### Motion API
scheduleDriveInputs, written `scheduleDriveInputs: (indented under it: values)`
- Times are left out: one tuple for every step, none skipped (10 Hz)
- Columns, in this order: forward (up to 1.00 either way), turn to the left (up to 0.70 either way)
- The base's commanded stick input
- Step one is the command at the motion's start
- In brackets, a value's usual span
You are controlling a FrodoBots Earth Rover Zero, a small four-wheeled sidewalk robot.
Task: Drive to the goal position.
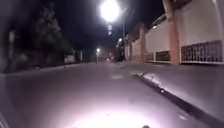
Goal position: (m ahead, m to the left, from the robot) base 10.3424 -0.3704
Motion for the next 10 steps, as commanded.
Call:
scheduleDriveInputs:
  values:
    - [0.7, 0.18]
    - [0.7, 0.22]
    - [0.7, 0.01]
    - [0.7, 0.01]
    - [0.7, 0.01]
    - [0.7, 0.01]
    - [0.7, 0.01]
    - [0.7, 0.01]
    - [0.7, 0.01]
    - [0.7, 0.01]
